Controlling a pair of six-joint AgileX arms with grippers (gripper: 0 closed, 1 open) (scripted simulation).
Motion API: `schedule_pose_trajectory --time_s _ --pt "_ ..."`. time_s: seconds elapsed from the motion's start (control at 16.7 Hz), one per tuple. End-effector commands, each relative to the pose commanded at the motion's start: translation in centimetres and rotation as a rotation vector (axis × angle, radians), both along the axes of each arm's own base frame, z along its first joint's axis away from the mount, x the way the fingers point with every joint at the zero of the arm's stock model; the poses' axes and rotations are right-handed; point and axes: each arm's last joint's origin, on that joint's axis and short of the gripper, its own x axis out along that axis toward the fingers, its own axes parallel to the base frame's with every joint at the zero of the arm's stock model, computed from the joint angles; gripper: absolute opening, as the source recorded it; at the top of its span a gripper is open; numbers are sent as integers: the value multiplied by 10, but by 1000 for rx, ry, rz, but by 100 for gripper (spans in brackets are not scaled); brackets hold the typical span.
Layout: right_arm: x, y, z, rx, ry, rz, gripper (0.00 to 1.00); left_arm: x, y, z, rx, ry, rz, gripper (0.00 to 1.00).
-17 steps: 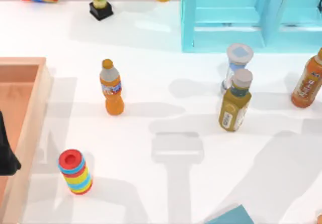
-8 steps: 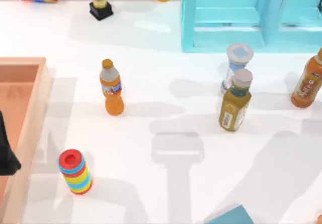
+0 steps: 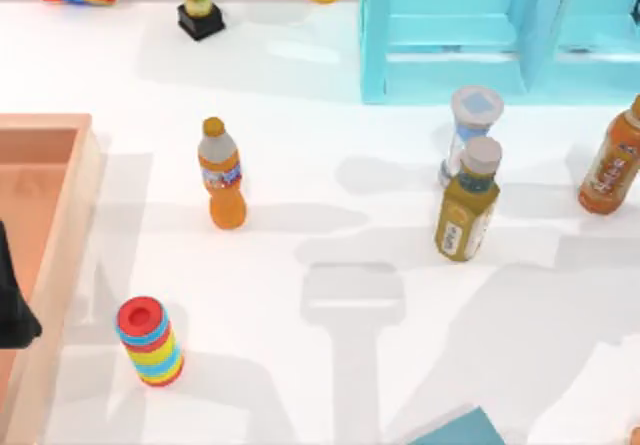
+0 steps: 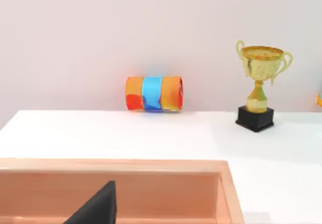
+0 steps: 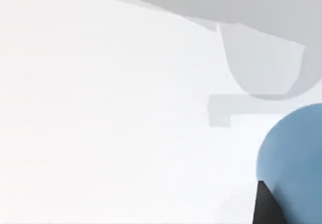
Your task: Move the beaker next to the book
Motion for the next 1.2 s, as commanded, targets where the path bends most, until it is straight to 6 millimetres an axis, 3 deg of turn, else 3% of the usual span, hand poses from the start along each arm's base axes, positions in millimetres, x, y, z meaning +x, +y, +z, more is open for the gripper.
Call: schedule_pose_trajectory --time_s 0.36,0.6,0.84,1.2 --pt "0 1 0 2 5 -5 0 0 0 0 0 0 0 100" --pt "5 19 4 13 35 -90 0 0 0 0 0 0 0 100" --pt "12 58 12 14 94 -265 0 0 0 0 0 0 0 100" --pt "11 150 30 -47 172 -598 0 0 0 0 0 0 0 100"
